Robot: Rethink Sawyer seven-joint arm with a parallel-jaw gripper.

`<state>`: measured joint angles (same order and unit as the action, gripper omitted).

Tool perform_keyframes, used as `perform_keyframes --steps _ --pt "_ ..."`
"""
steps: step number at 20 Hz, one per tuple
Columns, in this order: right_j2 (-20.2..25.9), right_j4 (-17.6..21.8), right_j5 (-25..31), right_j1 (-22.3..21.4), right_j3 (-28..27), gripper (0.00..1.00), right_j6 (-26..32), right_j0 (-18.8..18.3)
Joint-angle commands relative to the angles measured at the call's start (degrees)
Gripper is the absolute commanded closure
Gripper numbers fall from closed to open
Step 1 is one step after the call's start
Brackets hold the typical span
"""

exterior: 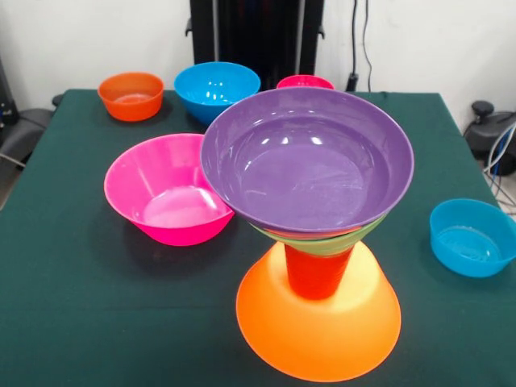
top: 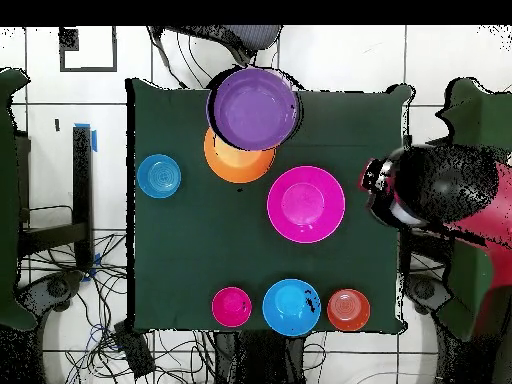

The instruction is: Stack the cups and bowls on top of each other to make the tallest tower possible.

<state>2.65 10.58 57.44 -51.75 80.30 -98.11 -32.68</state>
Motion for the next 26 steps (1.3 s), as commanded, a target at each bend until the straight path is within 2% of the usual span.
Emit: perform_keyframes --steps 1,9,13,19,26 --pt "10.38 3.54 -0.50 3.02 7.60 0.00 20.79 -2.10" --pt "13.96 5.48 -3.63 5.30 8.64 0.00 19.87 -4.51" --pt "15.08 6.55 -3.58 5.17 8.75 0.00 18.98 -5.14" --pt "17.77 6.16 -2.74 3.42 10.65 0.00 19.62 -7.21" --pt "22.31 7.00 -3.71 5.43 11.61 0.00 21.21 -10.60"
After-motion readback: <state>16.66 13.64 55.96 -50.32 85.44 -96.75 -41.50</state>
